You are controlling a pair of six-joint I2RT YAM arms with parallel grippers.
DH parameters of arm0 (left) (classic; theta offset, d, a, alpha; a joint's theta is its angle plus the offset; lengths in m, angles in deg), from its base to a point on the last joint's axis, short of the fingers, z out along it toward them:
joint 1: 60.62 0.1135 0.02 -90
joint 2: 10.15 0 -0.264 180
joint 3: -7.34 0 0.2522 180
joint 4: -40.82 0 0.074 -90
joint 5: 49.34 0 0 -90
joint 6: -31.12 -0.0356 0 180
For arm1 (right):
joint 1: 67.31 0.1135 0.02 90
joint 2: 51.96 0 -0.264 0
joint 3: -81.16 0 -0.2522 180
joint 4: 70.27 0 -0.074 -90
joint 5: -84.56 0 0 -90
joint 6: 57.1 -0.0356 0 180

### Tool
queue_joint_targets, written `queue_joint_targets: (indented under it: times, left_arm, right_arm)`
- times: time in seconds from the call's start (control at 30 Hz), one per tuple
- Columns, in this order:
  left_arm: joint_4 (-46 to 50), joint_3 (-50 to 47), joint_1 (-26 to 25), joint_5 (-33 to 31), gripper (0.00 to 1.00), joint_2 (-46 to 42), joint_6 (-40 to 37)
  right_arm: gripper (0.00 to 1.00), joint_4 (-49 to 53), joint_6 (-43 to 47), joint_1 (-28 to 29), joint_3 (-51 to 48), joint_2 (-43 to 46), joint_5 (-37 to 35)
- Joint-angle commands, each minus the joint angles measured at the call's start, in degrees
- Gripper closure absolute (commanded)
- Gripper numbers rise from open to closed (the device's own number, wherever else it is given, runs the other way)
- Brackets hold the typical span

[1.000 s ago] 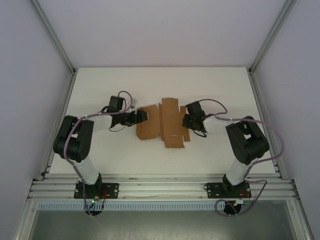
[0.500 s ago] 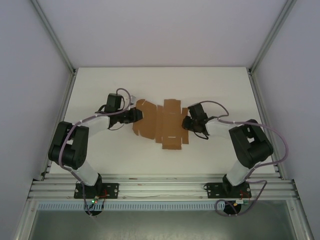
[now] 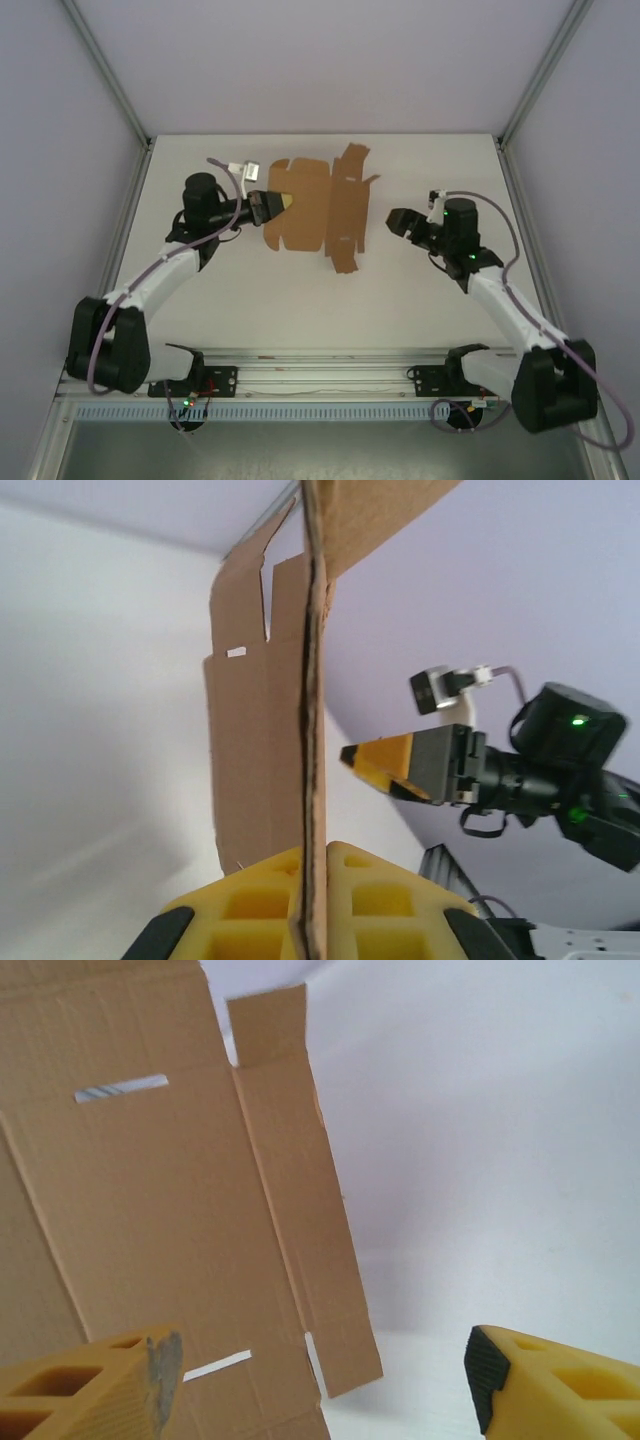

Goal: Assemble paper box

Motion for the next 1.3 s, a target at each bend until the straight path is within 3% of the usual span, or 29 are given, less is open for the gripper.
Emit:
queue_joint_targets:
  times: [0.0,0.17,0.3,0.47,0.53,0.7,0.77,0.83,1.03,1.07,1.23,1.27]
  left_arm:
    - [-10.20,0.27,0.03,3.71,1.00,-4.59,7.65]
    - [-15.46,2.01,-0.19,5.30,1.00,-8.92,15.42]
    - [-14.13,2.73,-0.83,5.02,1.00,-11.93,15.95]
    - [-8.24,2.83,-1.25,2.37,1.00,-15.85,12.85]
    - [-4.33,3.17,-1.28,0.84,1.00,-16.85,10.83]
    - [-4.51,2.64,-1.25,0.14,1.00,-17.63,11.20]
    - [-4.08,2.63,-1.29,-0.47,1.00,-17.58,11.22]
    - [-2.62,2.66,-1.28,-1.77,1.00,-17.66,10.24]
    - [6.62,2.79,-1.29,-8.12,1.00,-17.62,4.96]
    - [7.30,2.48,-1.30,-9.08,1.00,-17.58,4.54]
    - [9.49,0.55,-1.29,-12.27,1.00,-17.30,2.49]
    - [11.71,0.43,-1.29,-13.79,0.91,-17.21,1.59]
  right_arm:
    - [0.23,-2.52,1.03,-1.78,-1.77,4.88,8.45]
    - [0.22,-8.84,-2.06,-3.63,0.46,5.64,16.92]
    - [0.23,-12.48,-3.40,-3.92,3.43,2.39,22.20]
    - [0.42,-19.36,-7.08,-3.87,5.57,-1.67,29.74]
    - [0.44,-24.41,-10.01,-3.86,5.02,-2.42,32.72]
    - [0.47,-22.94,-8.58,-3.88,5.91,-2.20,36.43]
    - [0.56,-22.59,-7.99,-3.85,5.90,-1.55,36.79]
    - [0.71,-21.85,-7.00,-3.87,5.95,-0.77,36.74]
    - [0.90,-10.46,0.10,-3.86,6.83,2.08,31.13]
    - [0.98,-8.79,1.12,-3.87,6.94,2.41,30.09]
    - [1.00,-1.54,5.56,-3.78,8.35,2.08,25.45]
    - [1.00,0.63,7.32,-3.72,9.06,1.62,24.63]
